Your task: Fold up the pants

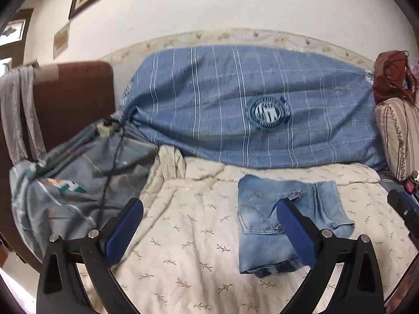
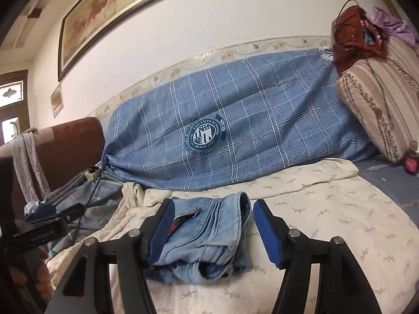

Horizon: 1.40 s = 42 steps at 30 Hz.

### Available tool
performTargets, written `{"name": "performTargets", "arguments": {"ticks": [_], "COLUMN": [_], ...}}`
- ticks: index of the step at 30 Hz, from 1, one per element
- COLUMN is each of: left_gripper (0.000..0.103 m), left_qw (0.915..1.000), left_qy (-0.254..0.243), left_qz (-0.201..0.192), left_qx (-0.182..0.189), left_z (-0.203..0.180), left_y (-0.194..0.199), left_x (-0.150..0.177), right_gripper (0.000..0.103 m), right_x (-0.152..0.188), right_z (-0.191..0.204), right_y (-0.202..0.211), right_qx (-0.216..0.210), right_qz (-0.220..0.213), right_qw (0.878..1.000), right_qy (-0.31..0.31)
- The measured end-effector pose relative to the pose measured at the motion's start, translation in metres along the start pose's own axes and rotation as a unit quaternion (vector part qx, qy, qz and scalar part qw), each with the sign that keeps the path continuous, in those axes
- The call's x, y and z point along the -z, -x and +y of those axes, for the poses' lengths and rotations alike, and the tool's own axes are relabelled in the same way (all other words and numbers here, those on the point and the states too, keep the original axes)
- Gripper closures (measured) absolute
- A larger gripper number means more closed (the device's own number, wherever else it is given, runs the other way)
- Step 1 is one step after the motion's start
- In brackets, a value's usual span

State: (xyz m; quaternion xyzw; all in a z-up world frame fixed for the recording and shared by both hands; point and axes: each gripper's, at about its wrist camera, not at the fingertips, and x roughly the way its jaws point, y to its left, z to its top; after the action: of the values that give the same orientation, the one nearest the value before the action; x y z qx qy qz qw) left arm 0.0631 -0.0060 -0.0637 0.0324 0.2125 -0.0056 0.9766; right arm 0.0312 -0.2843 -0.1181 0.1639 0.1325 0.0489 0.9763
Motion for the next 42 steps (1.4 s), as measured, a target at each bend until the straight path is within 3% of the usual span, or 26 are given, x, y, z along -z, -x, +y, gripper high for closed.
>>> {"name": "performTargets", "arguments": {"ticks": [9, 19, 28, 42], "left_gripper": [0.0, 0.0, 0.0, 0.0], "left_qw": [0.9988, 0.9974, 0.997, 0.9974], "left_qy": [0.001, 0.005, 0.017, 0.025], "left_qz": [-0.049, -0.071, -0.075, -0.064], "left_qx": [-0.003, -0.009, -0.008, -0.023], "left_z": [0.001, 0.007, 0.016, 0.025], "left_y": [0.064, 0.107, 0.125, 0.121], "left_x": [-0.021, -0.032, -0.036, -0.033], "right_gripper": [0.035, 0.033, 0.029, 0.029], "right_x": [-0.001, -0.023, -0.036, -0.028], "right_z": [0.03, 0.057, 0.074, 0.086], "right_y": [0.062, 0.107, 0.129, 0.12], "right_qx": [-0.002, -0.02, -0.021, -0.025], "right_qz": [-0.012, -0.033, -0.052, -0.032], "right_qw": [1.0, 0.999, 0.998, 0.998], "right_qy": [0.026, 0.024, 0.036, 0.053]}}
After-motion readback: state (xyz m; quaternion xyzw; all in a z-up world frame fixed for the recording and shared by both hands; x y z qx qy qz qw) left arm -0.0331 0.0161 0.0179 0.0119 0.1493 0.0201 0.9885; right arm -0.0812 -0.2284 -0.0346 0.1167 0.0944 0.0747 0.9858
